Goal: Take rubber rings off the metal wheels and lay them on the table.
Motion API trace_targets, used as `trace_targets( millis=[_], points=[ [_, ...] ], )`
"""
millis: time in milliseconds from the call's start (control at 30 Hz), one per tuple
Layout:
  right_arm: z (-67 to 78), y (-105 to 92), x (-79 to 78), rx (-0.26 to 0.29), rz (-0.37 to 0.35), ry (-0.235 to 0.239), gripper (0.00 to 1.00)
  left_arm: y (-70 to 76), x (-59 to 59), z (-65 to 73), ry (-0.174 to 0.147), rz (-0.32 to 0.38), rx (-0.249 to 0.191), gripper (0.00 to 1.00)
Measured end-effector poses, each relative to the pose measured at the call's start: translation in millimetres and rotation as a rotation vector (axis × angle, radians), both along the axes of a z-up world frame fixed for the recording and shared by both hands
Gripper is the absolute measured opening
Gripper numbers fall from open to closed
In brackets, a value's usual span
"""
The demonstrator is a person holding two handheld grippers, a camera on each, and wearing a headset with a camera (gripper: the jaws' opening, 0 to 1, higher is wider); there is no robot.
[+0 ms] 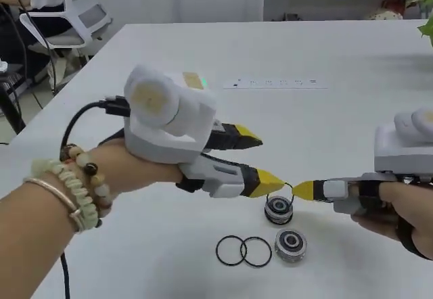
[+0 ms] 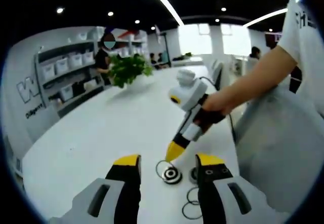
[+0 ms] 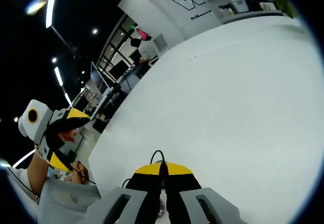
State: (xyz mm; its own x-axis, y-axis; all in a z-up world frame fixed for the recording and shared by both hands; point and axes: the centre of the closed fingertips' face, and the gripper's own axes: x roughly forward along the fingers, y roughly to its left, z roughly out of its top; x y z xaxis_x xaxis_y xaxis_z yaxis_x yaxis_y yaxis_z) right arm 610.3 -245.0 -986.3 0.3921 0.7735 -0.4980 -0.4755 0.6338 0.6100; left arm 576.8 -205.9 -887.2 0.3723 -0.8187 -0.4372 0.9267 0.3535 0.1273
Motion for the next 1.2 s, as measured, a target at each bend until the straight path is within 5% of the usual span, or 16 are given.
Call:
trace_targets(
  millis=[400,800,1200],
  points=[
    [16.9,14.9,-3.8,0.048,0.036,-0.021,0.0,52.7,-29.6,17.5,-0.031,0.084,-0.009,0.57],
    [29.7,37.1,-19.0,0.084,0.121,-0.035,0.0,86.5,-56.7,-10.3,0.019,0.18,-0.01,0.67],
    [26.1,52.2,-36.2,0.07,0.202,-0.026,0.0,88.6,-74.7,-35.5,0.101,0.226,-0.068,0.84]
  ],
)
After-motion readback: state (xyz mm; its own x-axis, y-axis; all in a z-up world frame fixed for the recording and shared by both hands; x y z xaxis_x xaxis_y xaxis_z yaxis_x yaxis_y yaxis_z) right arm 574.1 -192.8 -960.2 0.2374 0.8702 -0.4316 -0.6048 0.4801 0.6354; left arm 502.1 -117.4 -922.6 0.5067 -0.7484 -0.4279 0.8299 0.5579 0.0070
